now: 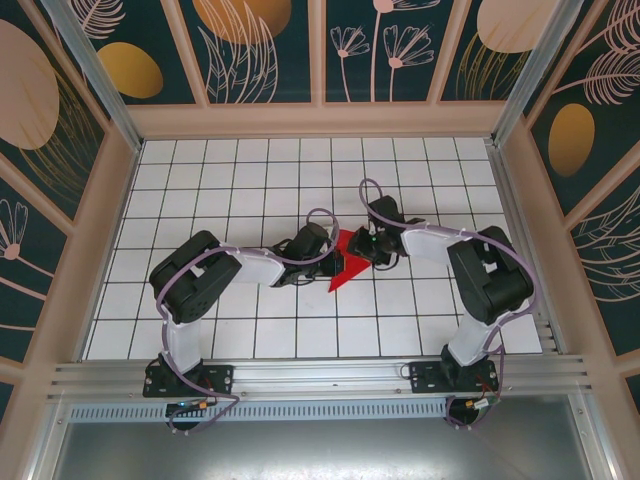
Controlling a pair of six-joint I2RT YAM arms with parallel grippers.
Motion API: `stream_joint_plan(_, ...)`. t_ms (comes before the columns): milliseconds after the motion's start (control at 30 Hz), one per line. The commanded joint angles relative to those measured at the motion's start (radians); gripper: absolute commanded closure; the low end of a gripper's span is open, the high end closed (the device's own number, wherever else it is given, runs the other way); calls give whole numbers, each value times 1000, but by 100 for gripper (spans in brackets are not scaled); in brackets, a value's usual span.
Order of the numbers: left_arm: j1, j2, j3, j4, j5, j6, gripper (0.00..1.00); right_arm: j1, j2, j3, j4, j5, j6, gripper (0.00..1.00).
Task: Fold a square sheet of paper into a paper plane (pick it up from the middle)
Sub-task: Fourth fold the wing at the center of the table.
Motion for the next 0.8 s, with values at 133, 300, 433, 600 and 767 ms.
stream_joint_plan(133, 2, 68, -10, -166, 7, 37, 100, -89, -142, 20, -2, -141, -133, 62)
stream_joint_plan(300, 2, 70, 1, -183, 2, 47, 100, -88, -99, -23, 77, -241, -177, 93)
stream_joint_plan(433, 2, 70, 3, -189, 7, 50, 100, -83, -59, -44, 138, -316, -203, 98)
stream_joint_plan(600, 3, 70, 10, -198, 10, 53, 100, -80, 12, -37, 156, -351, -226, 99)
stream_joint_plan(767, 3, 70, 12, -207, 8, 53, 100, -65, 69, -26, 155, -365, -265, 100)
